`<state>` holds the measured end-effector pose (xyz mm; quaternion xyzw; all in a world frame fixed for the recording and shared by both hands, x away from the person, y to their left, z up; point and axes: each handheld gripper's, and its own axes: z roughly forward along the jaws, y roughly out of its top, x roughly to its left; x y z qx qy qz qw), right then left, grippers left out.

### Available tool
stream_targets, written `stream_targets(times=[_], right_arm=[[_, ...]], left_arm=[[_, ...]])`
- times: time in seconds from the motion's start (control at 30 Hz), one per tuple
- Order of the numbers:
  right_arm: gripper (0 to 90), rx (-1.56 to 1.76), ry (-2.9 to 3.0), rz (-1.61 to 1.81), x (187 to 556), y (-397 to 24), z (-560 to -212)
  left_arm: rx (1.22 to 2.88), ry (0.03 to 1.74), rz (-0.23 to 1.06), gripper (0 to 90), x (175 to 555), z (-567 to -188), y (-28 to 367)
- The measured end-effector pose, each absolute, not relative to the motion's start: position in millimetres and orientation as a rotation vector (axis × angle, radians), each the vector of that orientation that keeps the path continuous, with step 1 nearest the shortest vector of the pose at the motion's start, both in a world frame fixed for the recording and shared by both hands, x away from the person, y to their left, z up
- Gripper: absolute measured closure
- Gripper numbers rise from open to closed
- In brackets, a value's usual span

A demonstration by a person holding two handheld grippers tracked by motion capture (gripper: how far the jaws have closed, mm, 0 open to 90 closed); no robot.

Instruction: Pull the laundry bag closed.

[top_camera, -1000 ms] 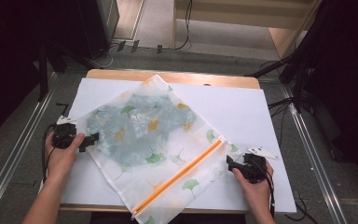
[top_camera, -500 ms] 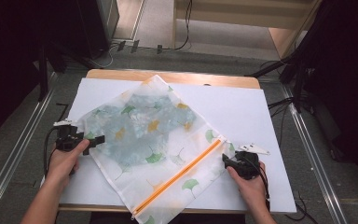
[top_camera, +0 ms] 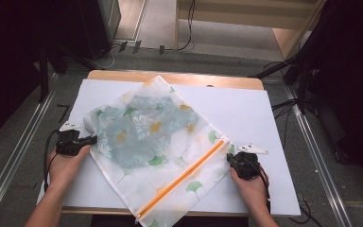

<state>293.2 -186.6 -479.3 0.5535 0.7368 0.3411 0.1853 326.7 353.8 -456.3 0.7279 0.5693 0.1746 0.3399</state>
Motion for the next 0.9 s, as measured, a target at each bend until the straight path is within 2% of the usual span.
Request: stream_targets(times=[0.17, 0.33, 0.4, 0.63, 0.7, 0.73, 0.77, 0.8, 0.83, 0.9], right_arm=[[90.0, 1.572, 2.096, 1.002, 300, -191, -477], [90.0, 1.624, 2.039, 1.065, 317, -207, -471], [90.0, 1.613, 2.014, 1.04, 328, -214, -470], [88.5, 1.592, 1.962, 1.014, 348, -219, -481], [77.4, 1.585, 1.967, 1.042, 348, -221, -480], [77.4, 1.585, 1.967, 1.042, 348, -221, -480], [62.4, 1.583, 1.961, 1.061, 347, -224, -478], [58.2, 1.595, 1.959, 1.066, 345, -224, -477], [52.5, 1.587, 1.963, 1.102, 343, -227, -476], [47.6, 1.562, 1.968, 1.113, 337, -228, -473]], left_arm=[[1.93, 1.438, 0.393, 89.3, 322, -453, 352], [1.972, 1.393, 0.271, 89.2, 311, -451, 349], [2.014, 1.346, 0.203, 89.1, 302, -451, 342], [2.101, 1.252, 0.134, 89.0, 285, -450, 310], [2.112, 1.234, 0.146, 85.8, 279, -450, 305], [2.112, 1.234, 0.146, 79.9, 279, -450, 305], [2.098, 1.201, 0.144, 69.2, 277, -448, 307], [2.064, 1.193, 0.154, 63.6, 278, -446, 312], [2.047, 1.19, 0.161, 58.8, 278, -444, 317], [1.993, 1.209, 0.183, 52.0, 280, -441, 329]])
